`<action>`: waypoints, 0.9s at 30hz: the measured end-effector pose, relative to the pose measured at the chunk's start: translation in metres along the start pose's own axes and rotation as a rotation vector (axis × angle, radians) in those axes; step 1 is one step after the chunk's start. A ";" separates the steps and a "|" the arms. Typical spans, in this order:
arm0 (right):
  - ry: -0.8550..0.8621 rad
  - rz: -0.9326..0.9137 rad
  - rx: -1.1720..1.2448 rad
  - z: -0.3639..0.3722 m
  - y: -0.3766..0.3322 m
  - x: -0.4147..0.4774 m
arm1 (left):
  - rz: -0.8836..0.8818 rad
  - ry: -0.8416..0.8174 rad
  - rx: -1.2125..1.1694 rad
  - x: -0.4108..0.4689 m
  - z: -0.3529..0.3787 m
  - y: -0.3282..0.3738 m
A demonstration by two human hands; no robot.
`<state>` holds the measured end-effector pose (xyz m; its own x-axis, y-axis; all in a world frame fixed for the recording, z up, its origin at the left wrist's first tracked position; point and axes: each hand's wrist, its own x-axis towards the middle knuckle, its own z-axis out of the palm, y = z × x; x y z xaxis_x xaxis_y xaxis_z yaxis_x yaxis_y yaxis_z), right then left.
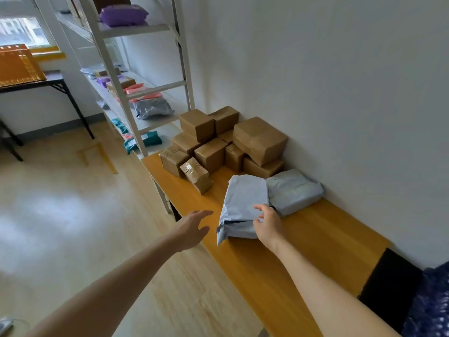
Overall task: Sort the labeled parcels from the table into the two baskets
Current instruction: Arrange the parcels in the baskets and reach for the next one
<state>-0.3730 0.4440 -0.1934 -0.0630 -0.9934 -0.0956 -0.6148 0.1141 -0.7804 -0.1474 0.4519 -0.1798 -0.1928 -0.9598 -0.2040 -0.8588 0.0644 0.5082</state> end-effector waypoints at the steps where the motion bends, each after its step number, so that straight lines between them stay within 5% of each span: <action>1: 0.004 0.024 -0.009 0.003 0.003 0.007 | 0.000 -0.012 -0.006 0.010 0.002 -0.005; 27: 0.365 0.740 0.023 0.083 0.026 0.092 | 0.061 -0.653 -0.241 0.187 0.046 -0.079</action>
<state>-0.3293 0.3567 -0.2740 -0.6989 -0.6019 -0.3864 -0.2982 0.7362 -0.6075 -0.1374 0.2800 -0.2961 -0.5484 -0.5909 -0.5917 -0.7223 -0.0218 0.6913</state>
